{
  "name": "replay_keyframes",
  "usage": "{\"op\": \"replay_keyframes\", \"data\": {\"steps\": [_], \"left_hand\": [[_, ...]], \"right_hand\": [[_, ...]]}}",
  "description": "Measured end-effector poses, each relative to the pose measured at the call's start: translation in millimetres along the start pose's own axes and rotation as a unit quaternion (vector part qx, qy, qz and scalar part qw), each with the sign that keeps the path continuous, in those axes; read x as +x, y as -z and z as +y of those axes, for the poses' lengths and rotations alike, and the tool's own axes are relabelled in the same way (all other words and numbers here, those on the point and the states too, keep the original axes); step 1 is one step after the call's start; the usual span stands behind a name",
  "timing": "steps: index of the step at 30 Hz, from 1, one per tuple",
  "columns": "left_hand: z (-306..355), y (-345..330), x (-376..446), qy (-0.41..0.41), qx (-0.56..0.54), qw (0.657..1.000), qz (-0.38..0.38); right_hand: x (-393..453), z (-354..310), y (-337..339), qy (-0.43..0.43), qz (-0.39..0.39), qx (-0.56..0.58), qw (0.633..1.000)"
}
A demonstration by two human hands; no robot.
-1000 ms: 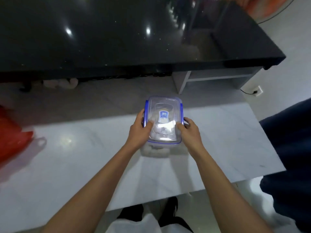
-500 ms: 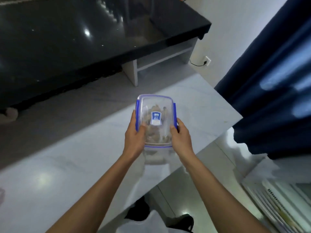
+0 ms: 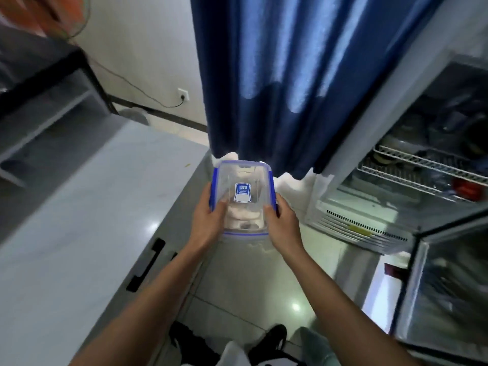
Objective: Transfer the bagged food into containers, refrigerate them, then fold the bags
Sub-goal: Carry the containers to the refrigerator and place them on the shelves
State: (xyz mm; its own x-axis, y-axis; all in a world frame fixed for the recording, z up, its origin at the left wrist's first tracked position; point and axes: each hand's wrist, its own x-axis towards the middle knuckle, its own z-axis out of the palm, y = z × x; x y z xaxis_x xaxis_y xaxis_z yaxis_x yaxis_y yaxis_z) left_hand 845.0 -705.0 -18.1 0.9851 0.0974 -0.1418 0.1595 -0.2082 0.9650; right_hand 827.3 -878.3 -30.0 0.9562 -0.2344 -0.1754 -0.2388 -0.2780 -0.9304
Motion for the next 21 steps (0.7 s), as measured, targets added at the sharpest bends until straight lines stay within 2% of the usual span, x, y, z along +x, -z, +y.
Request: {"op": "replay_keyframes", "data": {"steps": [5, 9, 15, 21], "left_hand": [[11, -120, -4, 0.029, 0.015, 0.995, -0.098], [20, -203, -13, 0.014, 0.057, 0.983, -0.172], [25, -300, -1, 0.023, 0.054, 0.969, -0.241], [39, -383, 36, 0.035, -0.005, 0.958, -0.284]], "right_hand": [[0, 52, 108, -0.047, 0.078, -0.006, 0.996], [-1, 85, 181, -0.094, 0.13, -0.009, 0.987], [17, 113, 261, -0.124, 0.197, 0.025, 0.972], [65, 128, 321, -0.127, 0.239, 0.029, 0.962]]}}
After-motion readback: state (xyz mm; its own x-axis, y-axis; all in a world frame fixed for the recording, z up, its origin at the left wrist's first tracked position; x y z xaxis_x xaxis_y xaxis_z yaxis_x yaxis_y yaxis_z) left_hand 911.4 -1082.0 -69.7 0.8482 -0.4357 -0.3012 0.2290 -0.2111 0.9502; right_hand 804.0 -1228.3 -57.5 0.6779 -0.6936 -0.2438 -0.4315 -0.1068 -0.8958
